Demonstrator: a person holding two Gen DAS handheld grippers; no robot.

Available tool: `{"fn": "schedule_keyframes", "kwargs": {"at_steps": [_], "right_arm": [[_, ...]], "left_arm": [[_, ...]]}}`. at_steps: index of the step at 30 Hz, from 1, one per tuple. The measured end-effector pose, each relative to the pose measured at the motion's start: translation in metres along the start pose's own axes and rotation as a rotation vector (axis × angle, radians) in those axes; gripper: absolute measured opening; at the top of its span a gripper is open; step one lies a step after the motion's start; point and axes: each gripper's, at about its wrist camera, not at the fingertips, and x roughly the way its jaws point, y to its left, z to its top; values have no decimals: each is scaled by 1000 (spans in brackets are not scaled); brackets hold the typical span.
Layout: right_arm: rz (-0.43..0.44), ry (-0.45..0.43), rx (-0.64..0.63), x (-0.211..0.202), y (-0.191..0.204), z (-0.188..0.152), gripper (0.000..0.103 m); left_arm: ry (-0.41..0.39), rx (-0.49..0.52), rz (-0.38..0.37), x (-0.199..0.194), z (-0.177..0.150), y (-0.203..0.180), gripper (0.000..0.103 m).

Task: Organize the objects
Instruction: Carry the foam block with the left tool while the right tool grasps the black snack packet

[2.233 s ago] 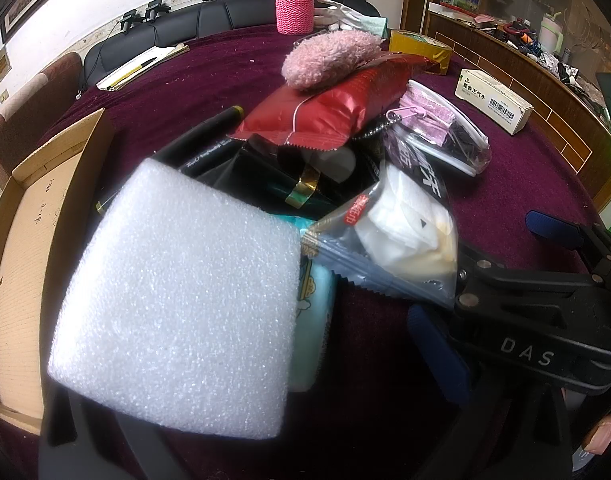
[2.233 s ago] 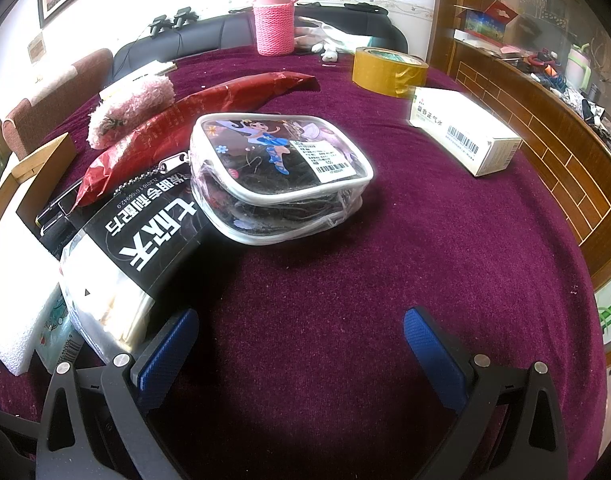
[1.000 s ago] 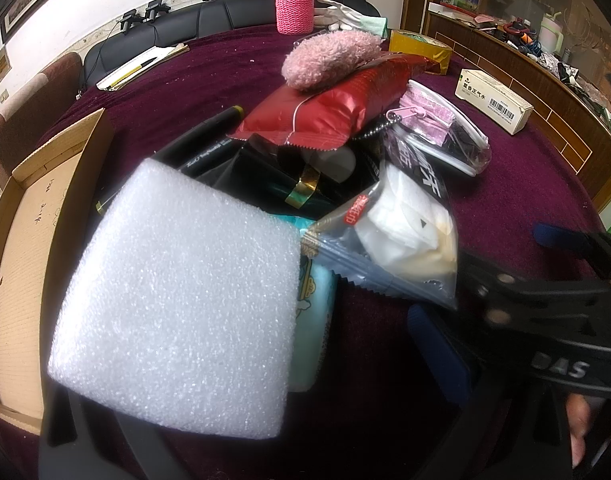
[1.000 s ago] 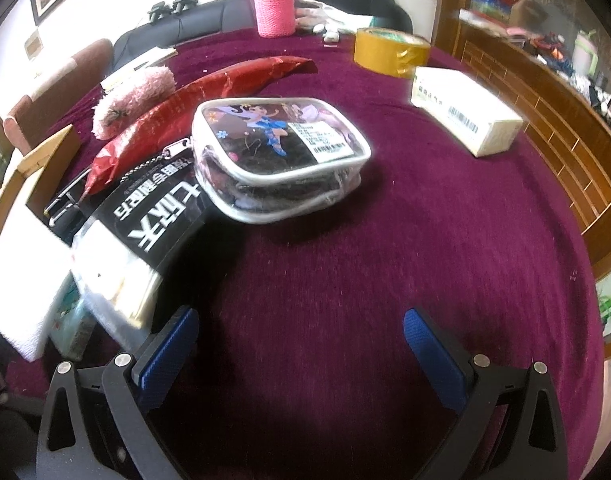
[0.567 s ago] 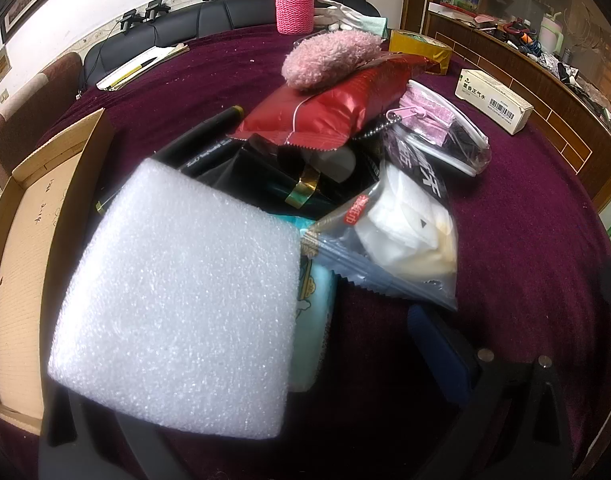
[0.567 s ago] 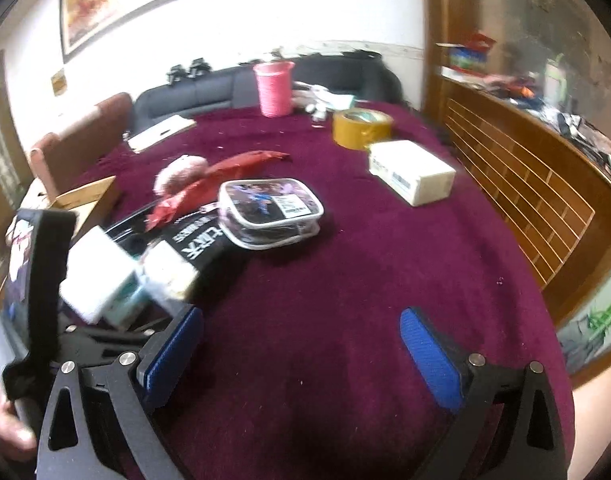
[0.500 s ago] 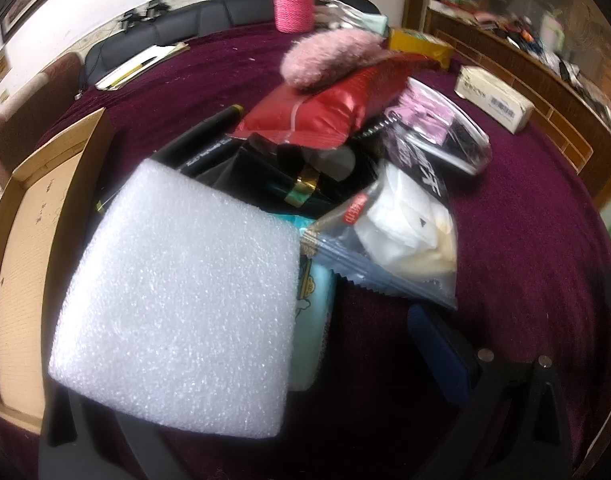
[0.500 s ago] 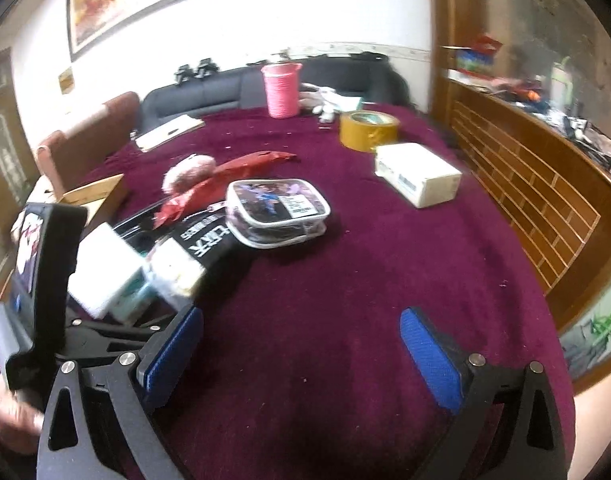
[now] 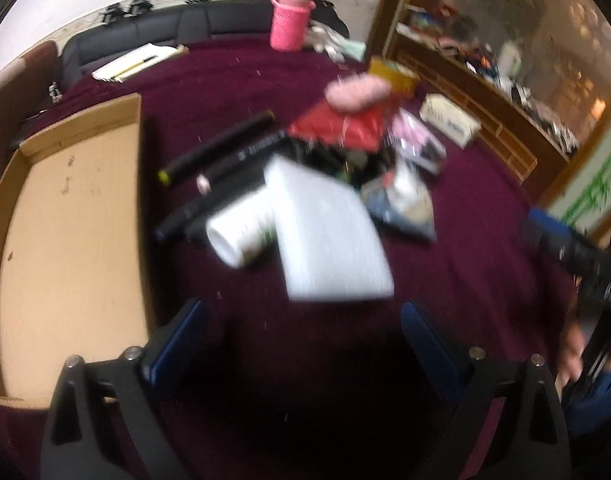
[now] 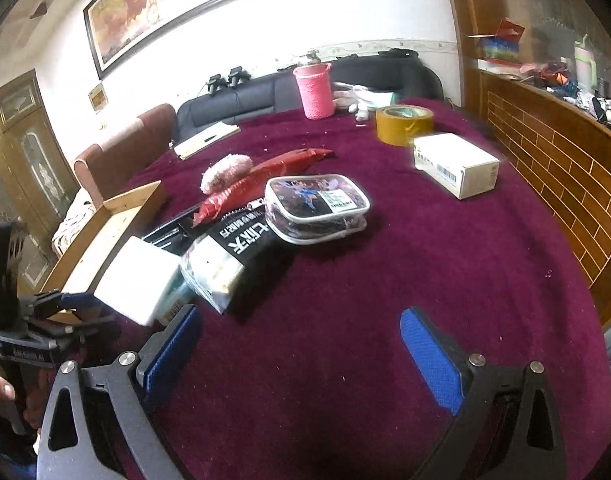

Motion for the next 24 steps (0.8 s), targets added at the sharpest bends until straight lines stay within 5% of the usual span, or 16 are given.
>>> {"fn": "schedule_keyframes", "kwargs": {"at_steps": [10, 13, 15, 16, 17, 24], "right_arm": [[20, 23, 20, 0, 1, -3, 101], [37, 34, 48, 2, -1, -2, 101], [52, 54, 66, 7, -1, 1, 101], [58, 63, 80, 11, 0, 3, 101], [58, 73, 96, 14, 0, 6, 101], [106, 151, 244, 41, 3, 34, 101]], "left_arm": [[64, 124, 198, 43, 41, -32, 95], [31, 125, 224, 39, 41, -30, 70], [36, 103, 197, 36, 39, -21, 36], [51, 77, 151, 36, 39, -15, 30], [72, 38, 80, 39, 37, -6, 27], [52, -50, -24, 31, 29, 15, 27]]}}
